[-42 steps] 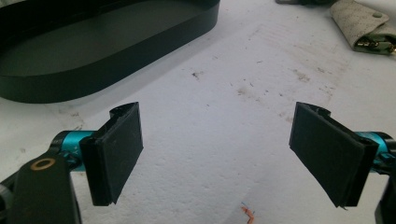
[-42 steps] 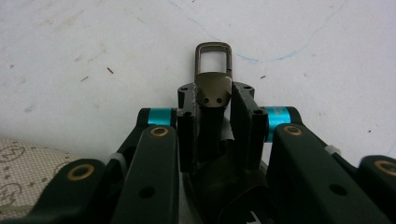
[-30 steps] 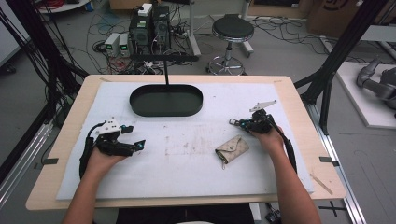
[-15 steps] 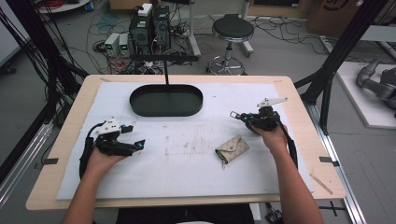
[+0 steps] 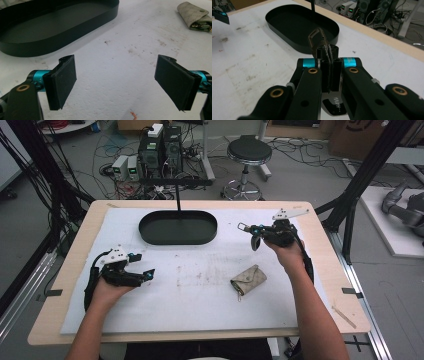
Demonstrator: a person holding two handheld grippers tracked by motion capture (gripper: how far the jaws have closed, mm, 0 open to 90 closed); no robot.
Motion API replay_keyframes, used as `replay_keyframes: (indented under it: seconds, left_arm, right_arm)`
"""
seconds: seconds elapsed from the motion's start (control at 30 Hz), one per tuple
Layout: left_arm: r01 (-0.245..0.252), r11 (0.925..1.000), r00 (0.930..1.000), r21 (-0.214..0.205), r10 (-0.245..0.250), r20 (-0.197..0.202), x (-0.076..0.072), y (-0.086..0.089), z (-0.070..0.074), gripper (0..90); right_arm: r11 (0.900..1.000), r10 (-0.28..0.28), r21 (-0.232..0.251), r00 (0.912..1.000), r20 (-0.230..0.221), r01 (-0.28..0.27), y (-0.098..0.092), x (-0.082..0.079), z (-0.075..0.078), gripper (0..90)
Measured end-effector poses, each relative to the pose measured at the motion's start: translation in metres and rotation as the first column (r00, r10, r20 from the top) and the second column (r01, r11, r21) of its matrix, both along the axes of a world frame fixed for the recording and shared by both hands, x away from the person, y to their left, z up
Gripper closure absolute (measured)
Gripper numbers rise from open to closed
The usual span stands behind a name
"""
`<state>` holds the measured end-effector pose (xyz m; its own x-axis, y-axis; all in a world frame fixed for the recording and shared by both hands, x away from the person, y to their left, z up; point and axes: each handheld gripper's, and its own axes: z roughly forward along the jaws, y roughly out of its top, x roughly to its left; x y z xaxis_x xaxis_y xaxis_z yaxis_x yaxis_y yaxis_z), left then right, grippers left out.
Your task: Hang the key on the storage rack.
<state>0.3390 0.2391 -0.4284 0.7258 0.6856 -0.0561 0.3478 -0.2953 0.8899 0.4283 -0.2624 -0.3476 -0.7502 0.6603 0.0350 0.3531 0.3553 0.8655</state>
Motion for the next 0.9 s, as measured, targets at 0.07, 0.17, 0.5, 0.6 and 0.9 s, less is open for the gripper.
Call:
replay_keyframes:
  seconds: [0.07,0.17,0.5,0.6,0.9]
  left_arm:
    - [0.001,1.0000,1.0000,-0.001,-0.001,-0.001,0.000,-0.001,0.000,17.5]
    - [0.003,1.0000,1.0000,-0.001,-0.003,0.004,0.000,0.000,0.001,17.5]
    - [0.001,1.0000,0.9999,-0.009,-0.001,0.012,-0.003,0.002,0.004,17.5]
    - [0.003,0.9999,0.9999,-0.011,-0.003,0.016,-0.005,0.003,0.005,17.6]
    - [-0.010,0.9999,0.9998,-0.008,0.010,0.016,-0.010,0.009,0.004,17.6]
  right_arm:
    - [0.9999,0.012,0.012,0.9999,0.011,-0.012,0.008,0.005,0.010,90.0]
    - [0.9997,0.021,0.014,0.9997,0.011,-0.021,0.015,0.009,0.017,90.0]
    - [0.9986,0.052,0.014,0.9985,0.017,-0.052,0.046,0.032,0.038,90.0]
    - [0.9983,0.054,0.020,0.9980,0.033,-0.055,0.057,0.038,0.043,90.0]
    - [0.9969,0.078,0.010,0.9959,0.046,-0.079,0.092,0.058,0.056,90.0]
